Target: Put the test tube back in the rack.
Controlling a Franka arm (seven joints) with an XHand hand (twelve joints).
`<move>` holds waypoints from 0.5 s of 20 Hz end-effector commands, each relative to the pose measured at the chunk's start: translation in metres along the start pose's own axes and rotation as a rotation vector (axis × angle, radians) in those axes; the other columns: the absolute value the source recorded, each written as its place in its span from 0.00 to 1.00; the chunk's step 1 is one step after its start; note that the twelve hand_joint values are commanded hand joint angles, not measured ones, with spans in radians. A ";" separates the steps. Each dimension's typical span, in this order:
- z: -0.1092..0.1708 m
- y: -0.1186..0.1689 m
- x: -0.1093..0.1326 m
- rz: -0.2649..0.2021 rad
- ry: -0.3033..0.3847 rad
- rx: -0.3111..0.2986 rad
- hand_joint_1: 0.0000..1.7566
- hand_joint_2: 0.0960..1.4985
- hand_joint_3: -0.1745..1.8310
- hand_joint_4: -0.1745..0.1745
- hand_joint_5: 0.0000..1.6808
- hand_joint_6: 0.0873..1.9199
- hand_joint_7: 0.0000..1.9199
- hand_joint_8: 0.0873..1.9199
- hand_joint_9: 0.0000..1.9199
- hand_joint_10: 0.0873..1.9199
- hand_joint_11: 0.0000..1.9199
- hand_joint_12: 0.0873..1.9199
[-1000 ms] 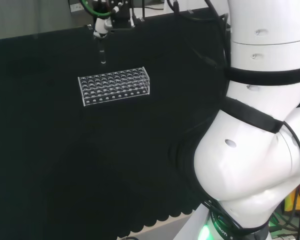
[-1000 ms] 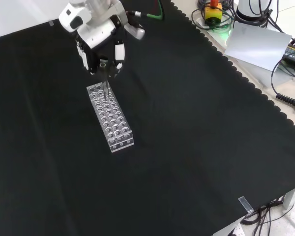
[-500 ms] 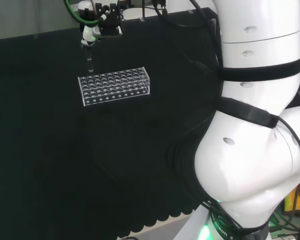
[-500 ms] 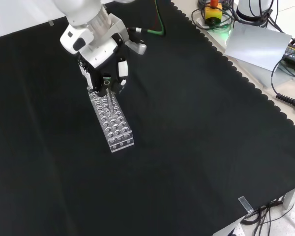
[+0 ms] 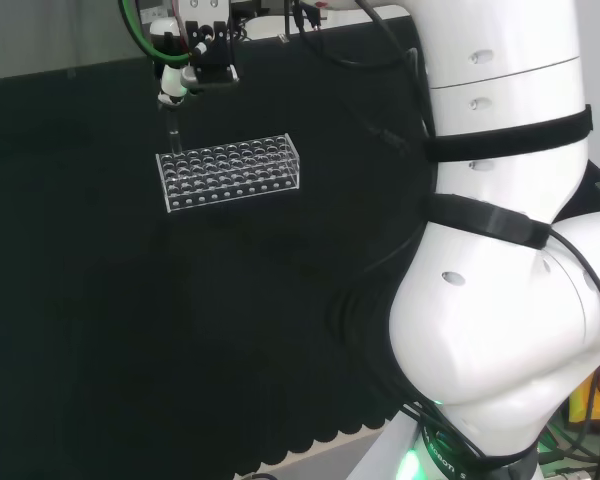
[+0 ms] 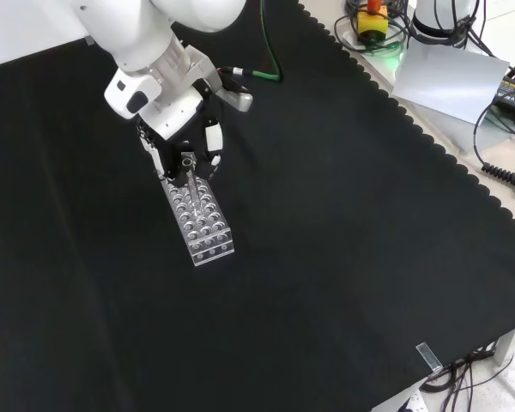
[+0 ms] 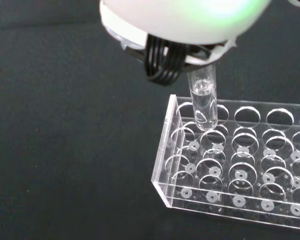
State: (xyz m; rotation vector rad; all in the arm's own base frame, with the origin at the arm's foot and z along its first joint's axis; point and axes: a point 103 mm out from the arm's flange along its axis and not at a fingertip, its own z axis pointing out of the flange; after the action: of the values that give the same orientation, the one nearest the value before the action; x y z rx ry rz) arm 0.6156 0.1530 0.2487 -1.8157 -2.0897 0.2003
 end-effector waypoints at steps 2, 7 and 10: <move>0.010 0.005 -0.013 0.017 0.014 0.022 0.76 0.33 0.49 0.00 0.78 0.30 0.71 0.30 0.83 0.31 0.63 0.44; 0.018 0.005 -0.022 0.026 0.027 0.032 0.76 0.33 0.49 0.00 0.78 0.30 0.71 0.30 0.83 0.31 0.63 0.44; 0.023 0.005 -0.024 0.030 0.032 0.039 0.76 0.33 0.49 0.00 0.78 0.30 0.71 0.30 0.83 0.31 0.63 0.44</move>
State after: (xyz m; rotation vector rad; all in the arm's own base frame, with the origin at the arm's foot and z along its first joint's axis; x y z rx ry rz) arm 0.6160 0.1365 0.2276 -1.8173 -2.0366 0.2152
